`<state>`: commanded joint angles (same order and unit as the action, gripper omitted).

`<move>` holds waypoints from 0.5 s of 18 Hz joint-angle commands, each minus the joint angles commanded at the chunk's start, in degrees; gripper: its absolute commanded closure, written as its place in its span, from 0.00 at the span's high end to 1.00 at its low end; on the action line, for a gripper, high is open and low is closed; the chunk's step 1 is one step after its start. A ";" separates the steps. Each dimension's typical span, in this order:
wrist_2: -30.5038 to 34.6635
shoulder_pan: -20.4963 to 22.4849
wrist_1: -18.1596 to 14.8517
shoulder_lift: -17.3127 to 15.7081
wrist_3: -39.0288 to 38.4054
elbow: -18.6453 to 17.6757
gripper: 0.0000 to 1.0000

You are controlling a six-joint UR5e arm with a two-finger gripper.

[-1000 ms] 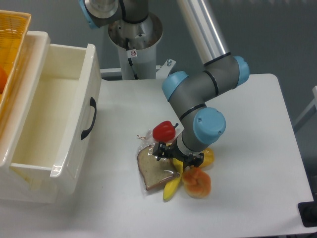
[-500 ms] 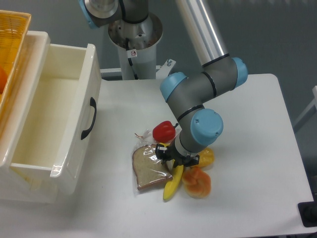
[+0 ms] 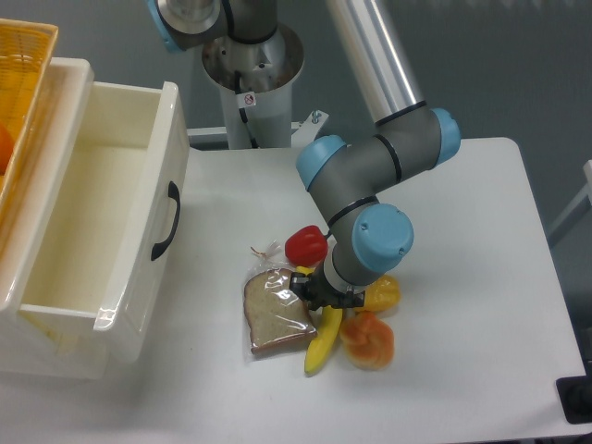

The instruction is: Pick up the toast

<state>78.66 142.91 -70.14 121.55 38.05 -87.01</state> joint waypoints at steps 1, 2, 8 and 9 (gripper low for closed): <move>0.00 0.09 0.09 -0.70 0.44 0.09 0.03; 0.00 0.26 0.17 -1.75 1.66 0.87 0.38; 0.09 -0.97 0.18 -5.00 5.09 2.38 1.00; 0.00 -1.05 0.18 -5.88 6.06 2.20 1.00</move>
<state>78.66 141.86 -69.96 115.67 44.11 -84.81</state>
